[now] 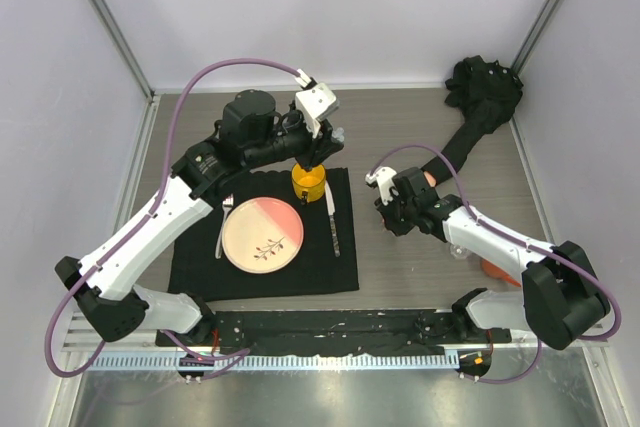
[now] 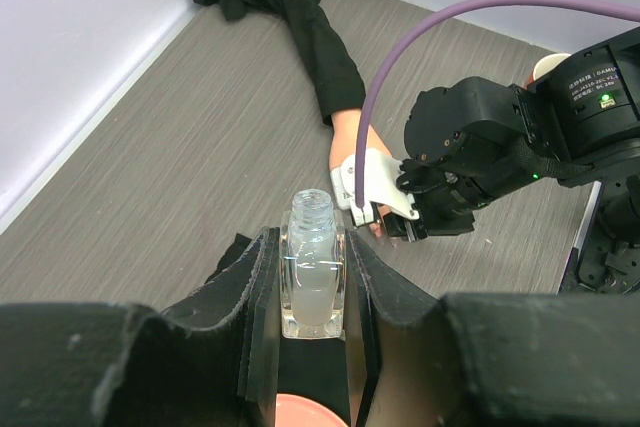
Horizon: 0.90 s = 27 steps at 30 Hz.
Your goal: Paint the nails
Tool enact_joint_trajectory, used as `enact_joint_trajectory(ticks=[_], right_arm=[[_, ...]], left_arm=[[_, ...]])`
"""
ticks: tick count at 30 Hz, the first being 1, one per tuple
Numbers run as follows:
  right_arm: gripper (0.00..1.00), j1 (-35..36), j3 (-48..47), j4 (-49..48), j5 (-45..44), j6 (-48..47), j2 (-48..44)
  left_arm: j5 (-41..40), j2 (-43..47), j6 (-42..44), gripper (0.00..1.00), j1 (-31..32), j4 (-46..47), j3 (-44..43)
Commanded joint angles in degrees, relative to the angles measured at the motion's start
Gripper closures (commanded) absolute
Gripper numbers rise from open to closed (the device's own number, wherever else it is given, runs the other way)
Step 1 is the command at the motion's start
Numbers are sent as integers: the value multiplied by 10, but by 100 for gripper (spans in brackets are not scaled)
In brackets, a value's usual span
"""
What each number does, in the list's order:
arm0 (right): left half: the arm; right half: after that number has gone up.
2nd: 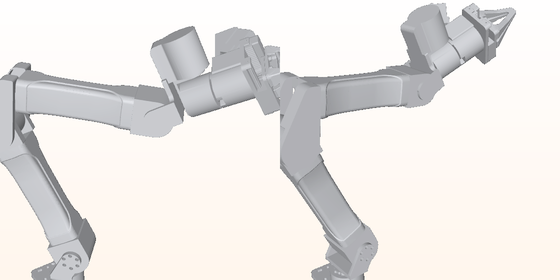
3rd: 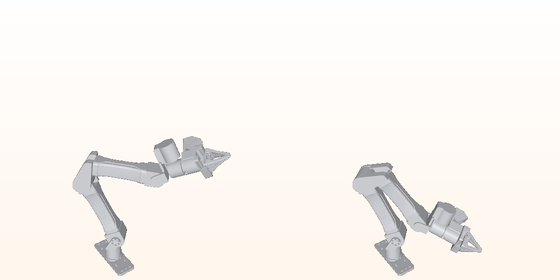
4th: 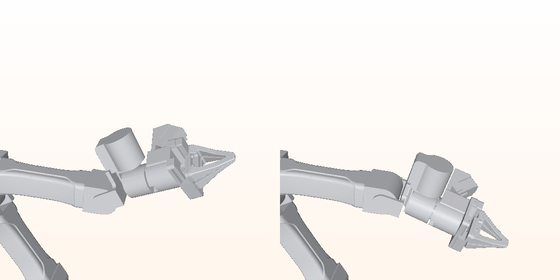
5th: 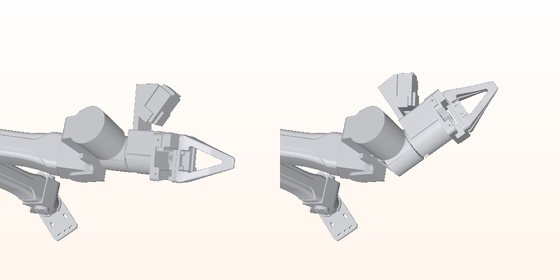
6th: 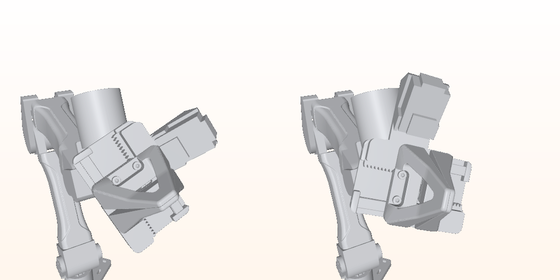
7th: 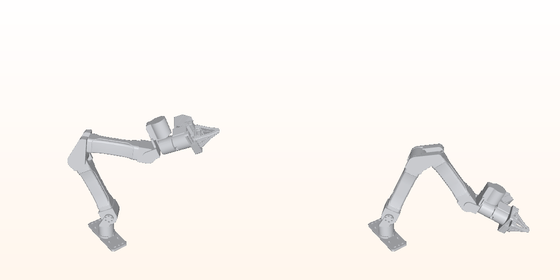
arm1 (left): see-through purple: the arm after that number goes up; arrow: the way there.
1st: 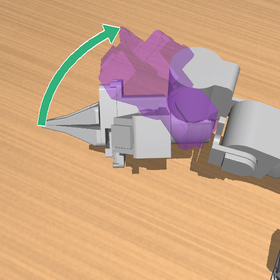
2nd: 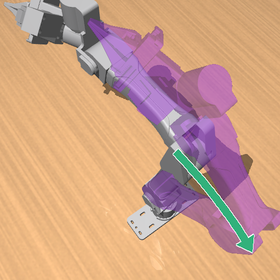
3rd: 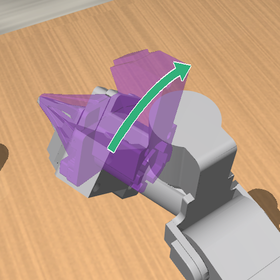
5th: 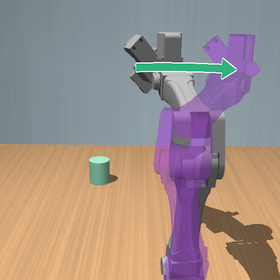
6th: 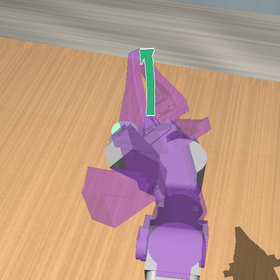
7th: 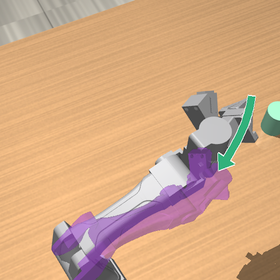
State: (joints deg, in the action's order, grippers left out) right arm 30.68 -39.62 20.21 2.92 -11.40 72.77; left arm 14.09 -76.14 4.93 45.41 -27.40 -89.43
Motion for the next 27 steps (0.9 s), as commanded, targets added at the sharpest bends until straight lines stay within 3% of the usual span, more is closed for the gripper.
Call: enact_joint_trajectory(ticks=[1, 27], right_arm=[[99, 2, -2, -14, -19, 13, -16], [99, -18, -4, -40, -71, 8, -4]], left_arm=[[1, 20, 1, 100, 2, 22, -1], [-2, 17, 7, 100, 2, 19, -6]])
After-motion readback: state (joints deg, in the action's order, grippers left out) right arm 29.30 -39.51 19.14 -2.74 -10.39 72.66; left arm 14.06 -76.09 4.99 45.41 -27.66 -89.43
